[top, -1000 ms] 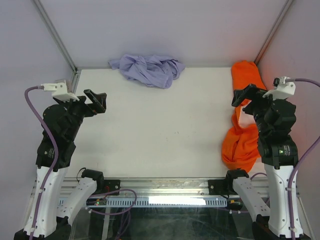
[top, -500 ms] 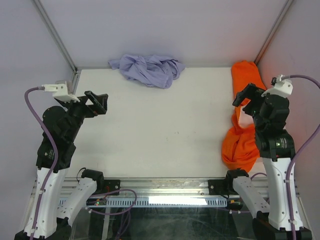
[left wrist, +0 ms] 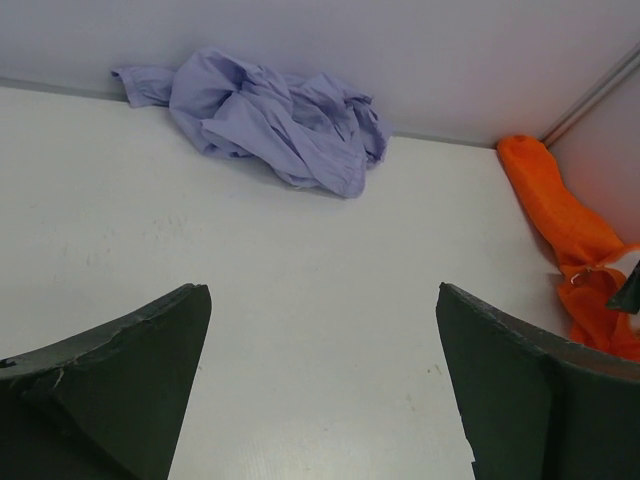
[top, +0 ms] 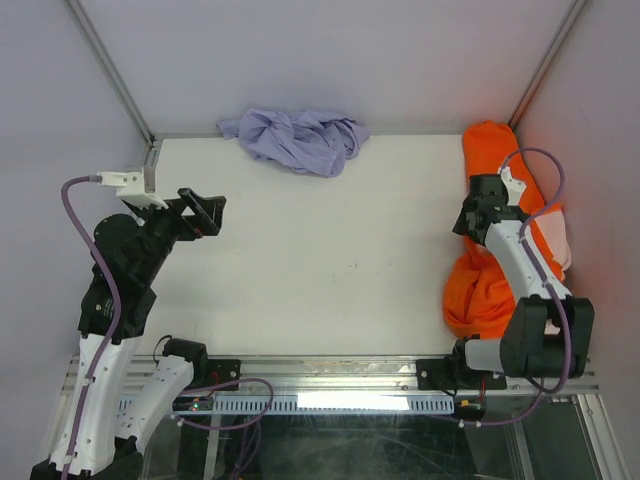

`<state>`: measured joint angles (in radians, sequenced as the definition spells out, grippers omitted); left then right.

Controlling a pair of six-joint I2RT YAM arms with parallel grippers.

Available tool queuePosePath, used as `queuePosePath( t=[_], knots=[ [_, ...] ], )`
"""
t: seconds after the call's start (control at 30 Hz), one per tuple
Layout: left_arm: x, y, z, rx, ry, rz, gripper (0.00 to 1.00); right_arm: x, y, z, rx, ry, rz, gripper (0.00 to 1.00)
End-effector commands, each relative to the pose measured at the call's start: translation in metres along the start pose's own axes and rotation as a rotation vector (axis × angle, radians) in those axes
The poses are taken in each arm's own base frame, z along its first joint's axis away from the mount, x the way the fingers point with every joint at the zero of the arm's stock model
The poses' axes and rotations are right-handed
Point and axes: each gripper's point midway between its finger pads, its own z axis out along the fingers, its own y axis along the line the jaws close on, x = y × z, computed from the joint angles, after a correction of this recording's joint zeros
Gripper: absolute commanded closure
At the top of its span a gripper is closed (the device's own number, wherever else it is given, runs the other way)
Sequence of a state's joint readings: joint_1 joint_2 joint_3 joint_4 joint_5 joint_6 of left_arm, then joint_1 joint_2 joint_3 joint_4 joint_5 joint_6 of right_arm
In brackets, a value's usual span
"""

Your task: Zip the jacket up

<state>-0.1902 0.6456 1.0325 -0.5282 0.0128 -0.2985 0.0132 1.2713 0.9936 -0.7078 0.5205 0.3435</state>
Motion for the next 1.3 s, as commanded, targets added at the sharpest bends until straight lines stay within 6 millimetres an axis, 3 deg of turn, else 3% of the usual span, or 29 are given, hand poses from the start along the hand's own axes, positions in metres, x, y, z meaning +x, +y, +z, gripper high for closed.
queuePosePath(
  t=[0.0,0.07,0.13,0.23,0.37,0.53,0.63,0.77,0.83,0.87,0.93,0.97,1.03,1.13,1.17,1.27],
  knots=[
    [-0.001,-0.014,0.001,0.071,-0.011,-0.029,0.01,-0.008,-0.007,0.042,0.115,-0.02,0.079,0.07],
    [0.002,-0.017,0.0,0.087,-0.003,-0.043,0.01,-0.003,-0.009,0.058,0.145,0.008,0.052,0.24],
    [0.005,-0.018,0.0,0.098,0.004,-0.052,0.01,-0.004,-0.003,0.063,0.12,0.012,0.03,0.55],
    [0.009,-0.02,0.0,0.107,0.016,-0.063,0.01,-0.018,0.024,0.047,-0.023,0.005,0.009,0.98],
    [0.01,-0.021,0.001,0.115,0.022,-0.077,0.01,-0.047,0.079,-0.018,-0.271,-0.067,-0.051,1.0],
    [0.009,-0.027,0.003,0.146,0.026,-0.084,0.01,-0.06,0.177,-0.144,-0.654,-0.15,-0.164,1.0],
    [0.009,-0.036,0.004,0.193,0.031,-0.093,0.01,-0.038,0.237,-0.217,-0.87,-0.14,-0.233,1.0],
    [0.015,-0.043,0.006,0.236,0.064,-0.108,0.01,0.017,0.308,-0.315,-1.135,-0.126,-0.376,1.0],
    [0.017,-0.044,0.005,0.239,0.067,-0.112,0.01,0.045,0.334,-0.362,-1.259,-0.112,-0.472,1.0],
    [0.016,-0.043,0.004,0.234,0.063,-0.111,0.01,0.056,0.34,-0.397,-1.34,-0.133,-0.521,1.0],
    [0.014,-0.038,0.002,0.205,0.054,-0.098,0.01,0.078,0.347,-0.432,-1.429,-0.141,-0.627,1.0],
    [0.013,-0.035,0.0,0.188,0.049,-0.09,0.01,0.085,0.346,-0.441,-1.452,-0.139,-0.67,1.0],
    [0.011,-0.031,-0.002,0.164,0.047,-0.07,0.01,0.095,0.338,-0.438,-1.445,-0.118,-0.73,0.98],
    [0.016,-0.027,0.0,0.148,0.068,-0.058,0.01,0.109,0.312,-0.41,-1.376,-0.097,-0.794,0.71],
    [0.019,-0.027,0.001,0.149,0.077,-0.06,0.01,0.109,0.3,-0.398,-1.345,-0.102,-0.801,0.57],
    [0.029,-0.028,0.006,0.16,0.116,-0.068,0.01,0.098,0.262,-0.356,-1.243,-0.081,-0.754,0.34]
  ],
)
